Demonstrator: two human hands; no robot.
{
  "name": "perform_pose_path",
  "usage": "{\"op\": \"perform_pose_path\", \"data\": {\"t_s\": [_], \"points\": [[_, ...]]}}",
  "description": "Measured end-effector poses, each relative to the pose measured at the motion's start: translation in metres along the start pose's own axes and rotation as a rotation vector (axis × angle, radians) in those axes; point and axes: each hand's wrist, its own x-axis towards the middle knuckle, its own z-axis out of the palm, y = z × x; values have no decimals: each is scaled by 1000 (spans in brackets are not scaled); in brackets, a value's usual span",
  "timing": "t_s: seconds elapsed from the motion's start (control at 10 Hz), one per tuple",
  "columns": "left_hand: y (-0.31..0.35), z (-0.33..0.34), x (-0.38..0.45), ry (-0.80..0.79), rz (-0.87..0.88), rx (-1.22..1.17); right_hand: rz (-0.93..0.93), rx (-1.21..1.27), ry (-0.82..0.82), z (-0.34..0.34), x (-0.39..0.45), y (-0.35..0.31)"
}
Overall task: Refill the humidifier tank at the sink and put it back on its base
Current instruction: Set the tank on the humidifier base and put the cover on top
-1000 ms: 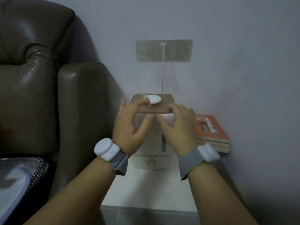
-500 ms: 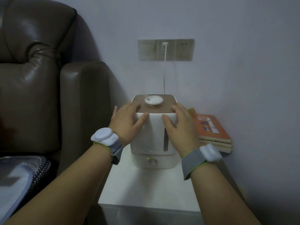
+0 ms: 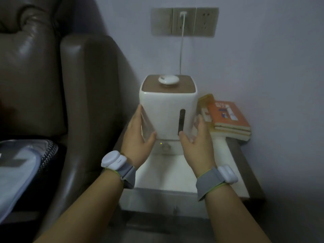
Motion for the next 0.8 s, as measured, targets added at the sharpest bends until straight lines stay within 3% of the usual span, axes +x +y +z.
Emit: {"op": "perform_pose_path", "data": {"t_s": [0.2,0.4,0.6,0.8], "points": [[-39,22,-64,-67,-188,55,167,-90,-107,11,-55,51],[-31,30,-70,-72,-205,105,106,-133,-153,22,-59,46],[-22,30,-87,-305,-388,181,250,-194,-257,19,-79,42],[31,7,-29,-512,-532,187,381,-194,-296,-3,-27,-24]]}}
